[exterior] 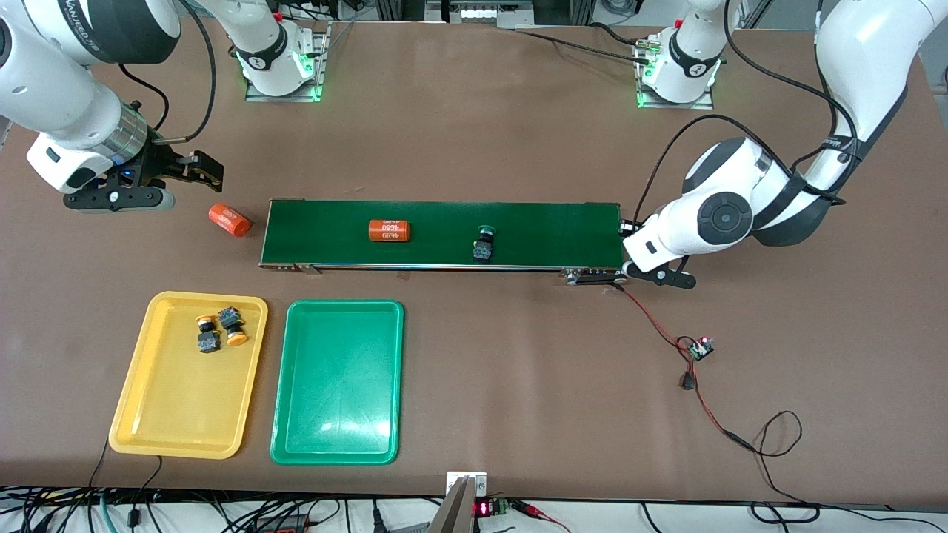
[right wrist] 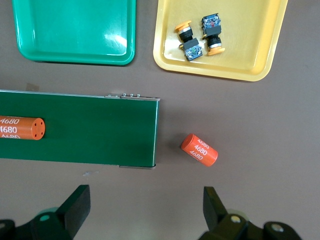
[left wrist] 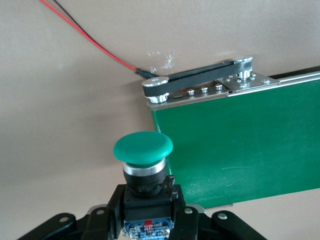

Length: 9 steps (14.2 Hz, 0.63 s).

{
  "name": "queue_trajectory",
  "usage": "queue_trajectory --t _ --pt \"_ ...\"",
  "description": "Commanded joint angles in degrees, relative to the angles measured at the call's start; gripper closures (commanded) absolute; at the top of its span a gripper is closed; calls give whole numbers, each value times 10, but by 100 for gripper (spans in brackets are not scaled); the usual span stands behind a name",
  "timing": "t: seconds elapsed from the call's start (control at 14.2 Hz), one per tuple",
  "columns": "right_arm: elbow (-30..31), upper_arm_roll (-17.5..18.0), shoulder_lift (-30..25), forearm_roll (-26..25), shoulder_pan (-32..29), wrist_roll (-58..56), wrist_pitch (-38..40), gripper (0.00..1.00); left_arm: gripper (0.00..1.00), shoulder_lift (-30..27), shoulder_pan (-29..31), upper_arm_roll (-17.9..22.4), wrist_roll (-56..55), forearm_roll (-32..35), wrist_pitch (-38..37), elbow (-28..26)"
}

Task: Sort buttons by color to trays

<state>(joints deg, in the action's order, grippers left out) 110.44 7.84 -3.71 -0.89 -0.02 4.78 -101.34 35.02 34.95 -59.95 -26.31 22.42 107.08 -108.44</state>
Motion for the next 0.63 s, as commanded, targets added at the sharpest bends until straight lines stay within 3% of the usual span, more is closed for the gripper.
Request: queue_trajectory --t 0.0,0.21,0.35,0.42,0.56 --pt "-3 10 -3 10 -11 1 11 0 100 -71 -93 97 5 -78 0 11" --pt "-3 9 -5 10 -12 -2 13 0 100 -97 -140 160 14 -171 20 15" --pt "-15 9 -5 10 -13 -2 43 0 100 -121 -154 213 84 -253 30 7" --pt "-15 7 -7 10 -15 -4 46 0 100 -130 -174 246 114 -263 31 1" --pt "-12 5 -15 12 -15 -15 47 0 100 -135 -192 273 130 -263 37 -3"
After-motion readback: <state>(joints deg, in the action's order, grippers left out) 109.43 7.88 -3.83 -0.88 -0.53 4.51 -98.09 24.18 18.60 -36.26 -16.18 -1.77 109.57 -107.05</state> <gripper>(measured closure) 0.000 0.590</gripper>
